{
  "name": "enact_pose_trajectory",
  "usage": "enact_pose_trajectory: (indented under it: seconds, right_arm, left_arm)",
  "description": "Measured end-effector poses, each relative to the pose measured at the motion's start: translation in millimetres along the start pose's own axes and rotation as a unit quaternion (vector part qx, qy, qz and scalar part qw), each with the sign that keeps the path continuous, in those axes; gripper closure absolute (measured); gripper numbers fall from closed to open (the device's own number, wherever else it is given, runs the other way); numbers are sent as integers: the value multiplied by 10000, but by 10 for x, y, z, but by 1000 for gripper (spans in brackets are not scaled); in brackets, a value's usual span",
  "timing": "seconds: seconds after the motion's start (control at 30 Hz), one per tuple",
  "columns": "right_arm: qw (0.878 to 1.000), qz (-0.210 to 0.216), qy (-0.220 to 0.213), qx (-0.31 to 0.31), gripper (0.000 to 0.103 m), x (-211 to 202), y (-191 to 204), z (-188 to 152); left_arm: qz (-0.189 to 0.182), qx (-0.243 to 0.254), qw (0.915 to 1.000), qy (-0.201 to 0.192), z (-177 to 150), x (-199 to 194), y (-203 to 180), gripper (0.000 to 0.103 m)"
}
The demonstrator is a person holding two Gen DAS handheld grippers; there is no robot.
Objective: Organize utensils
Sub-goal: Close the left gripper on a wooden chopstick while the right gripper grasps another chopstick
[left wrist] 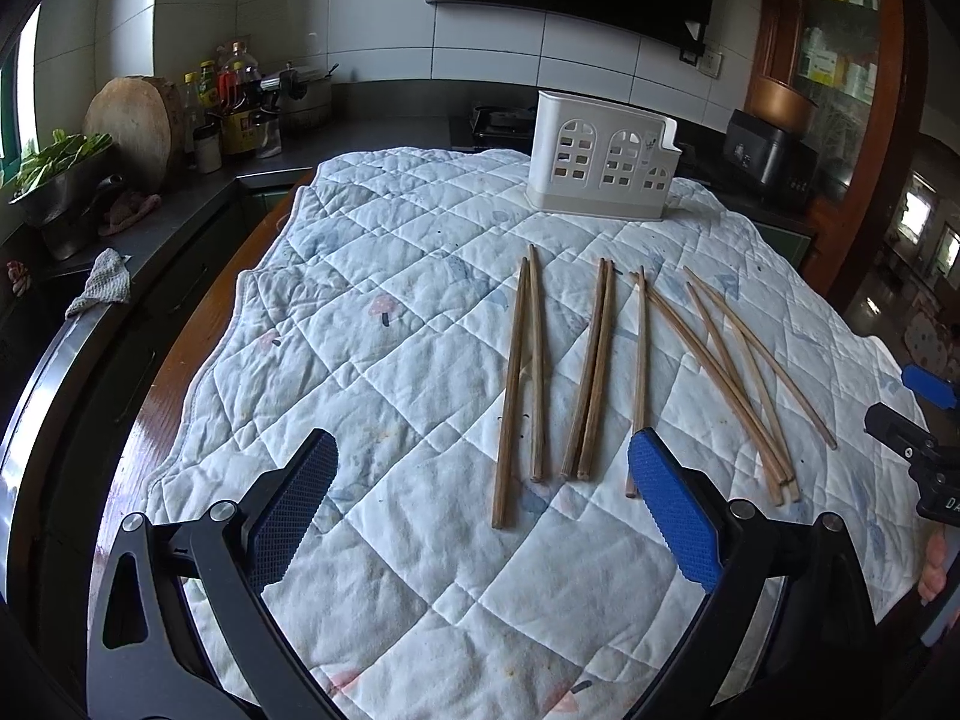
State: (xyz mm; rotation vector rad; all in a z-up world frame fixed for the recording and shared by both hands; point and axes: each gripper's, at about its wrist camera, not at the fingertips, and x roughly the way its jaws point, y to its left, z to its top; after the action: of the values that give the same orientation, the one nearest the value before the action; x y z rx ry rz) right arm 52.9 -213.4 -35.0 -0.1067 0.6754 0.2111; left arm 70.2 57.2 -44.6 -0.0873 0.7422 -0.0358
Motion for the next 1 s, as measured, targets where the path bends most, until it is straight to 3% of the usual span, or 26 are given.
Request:
enact_pose_trajectory:
  seconds: [0.1,0.13,0.17,0.23,0.5,0.67,0.77,1.0]
  right_arm:
    - [9999,127,77,82,7,61,-41,-4]
    - [9998,142,107,99,7,83,-57,-3]
    - [9998,130,142,91,7,107,-71,1]
    - [9998,106,177,49,7,143,-83,11]
    - [9994,180,306,-2,8,282,-166,84]
    - [9983,330,481,25,24,426,-216,116]
    - [9976,392,563,40,33,503,-238,131]
    - [9965,426,720,37,44,618,-296,137]
  left_arm:
    - [-29,166,9998,49,46,80,-31,9]
    - [-77,244,9996,86,70,112,-48,21]
    - [-144,277,9994,160,91,153,-54,27]
    - [-283,226,9989,284,132,242,-34,30]
    - [-548,190,9958,713,230,648,-12,65]
    - [-651,136,9936,917,249,840,8,81]
    - [-696,99,9925,1000,272,923,16,86]
    - [-643,68,9917,1109,296,1060,19,87]
